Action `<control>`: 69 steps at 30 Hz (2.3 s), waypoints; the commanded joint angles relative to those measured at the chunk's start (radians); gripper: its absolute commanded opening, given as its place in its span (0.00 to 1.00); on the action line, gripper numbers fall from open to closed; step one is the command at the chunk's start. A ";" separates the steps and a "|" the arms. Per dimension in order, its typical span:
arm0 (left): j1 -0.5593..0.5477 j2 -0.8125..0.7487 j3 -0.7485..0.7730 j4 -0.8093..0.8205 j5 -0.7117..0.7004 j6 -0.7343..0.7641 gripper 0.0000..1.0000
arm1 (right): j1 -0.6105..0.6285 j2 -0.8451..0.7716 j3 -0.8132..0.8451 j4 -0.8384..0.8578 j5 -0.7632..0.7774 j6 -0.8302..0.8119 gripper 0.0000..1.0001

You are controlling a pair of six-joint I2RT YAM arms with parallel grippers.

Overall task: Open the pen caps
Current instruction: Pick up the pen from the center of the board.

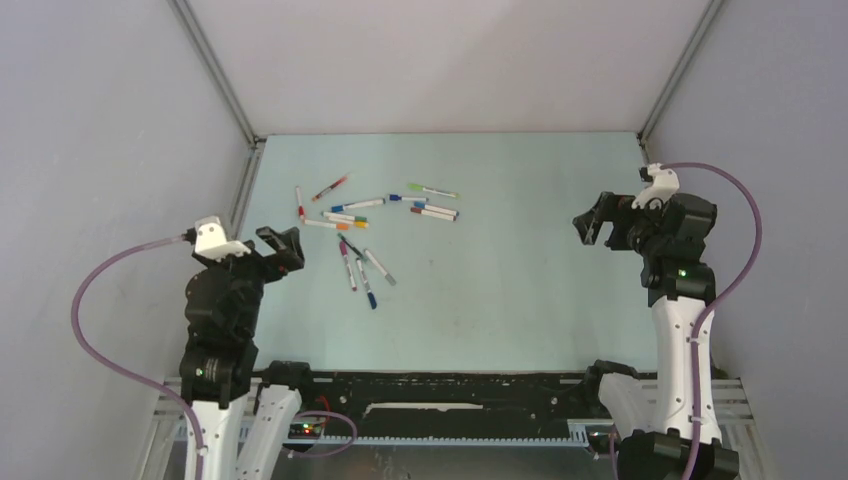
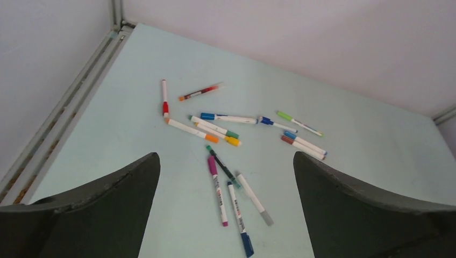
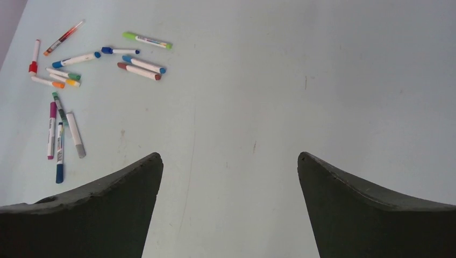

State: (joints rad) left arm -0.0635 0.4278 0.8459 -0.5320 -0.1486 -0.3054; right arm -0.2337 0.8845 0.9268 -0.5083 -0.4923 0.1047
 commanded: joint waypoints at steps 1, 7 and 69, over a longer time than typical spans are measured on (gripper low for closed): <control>-0.002 -0.038 0.005 -0.029 0.137 -0.044 0.98 | -0.003 -0.025 0.039 -0.021 -0.049 -0.011 1.00; -0.002 -0.038 -0.051 0.031 0.368 -0.111 0.98 | -0.003 -0.038 0.032 -0.022 -0.073 -0.005 1.00; -0.165 1.197 0.138 0.078 -0.080 -0.258 0.35 | 0.037 -0.057 -0.169 -0.073 -0.434 -0.505 1.00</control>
State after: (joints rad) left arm -0.2241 1.6119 0.9329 -0.4366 -0.2310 -0.5495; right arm -0.2001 0.8330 0.7635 -0.5827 -0.9344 -0.3931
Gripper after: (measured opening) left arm 0.354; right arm 0.997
